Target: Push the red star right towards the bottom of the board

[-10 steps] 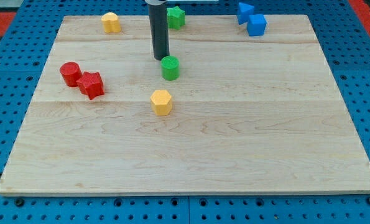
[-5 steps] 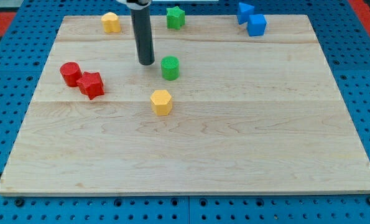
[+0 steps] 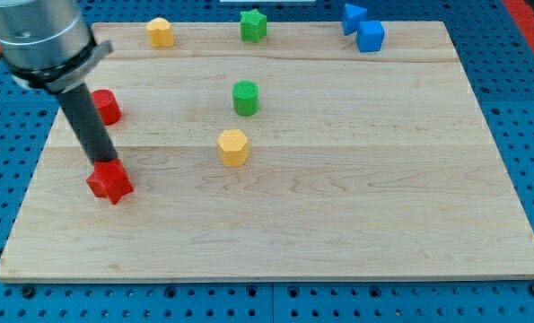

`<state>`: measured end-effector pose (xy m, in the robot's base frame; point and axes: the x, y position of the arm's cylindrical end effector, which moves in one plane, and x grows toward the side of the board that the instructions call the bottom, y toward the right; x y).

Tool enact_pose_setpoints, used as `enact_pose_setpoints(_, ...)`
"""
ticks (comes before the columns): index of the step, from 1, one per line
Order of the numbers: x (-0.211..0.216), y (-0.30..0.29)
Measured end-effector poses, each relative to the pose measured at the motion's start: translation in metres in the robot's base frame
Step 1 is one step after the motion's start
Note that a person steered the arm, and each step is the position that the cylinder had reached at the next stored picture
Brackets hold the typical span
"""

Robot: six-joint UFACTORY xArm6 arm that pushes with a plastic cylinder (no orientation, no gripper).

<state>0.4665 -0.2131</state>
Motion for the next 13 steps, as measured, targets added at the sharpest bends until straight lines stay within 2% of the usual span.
enact_pose_setpoints(1,-0.003,-0.018)
enact_pose_setpoints(3,0.02,-0.031)
enact_pose_setpoints(4,0.043,-0.007)
enact_pose_setpoints(5,0.064,0.05)
enact_pose_setpoints(6,0.045,0.037)
enact_pose_setpoints(7,0.038,-0.011)
enact_pose_setpoints(8,0.003,0.011)
enact_pose_setpoints(9,0.012,0.073)
enact_pose_setpoints(10,0.043,0.133)
enact_pose_setpoints(12,0.074,0.187)
enact_pose_setpoints(13,0.075,0.183)
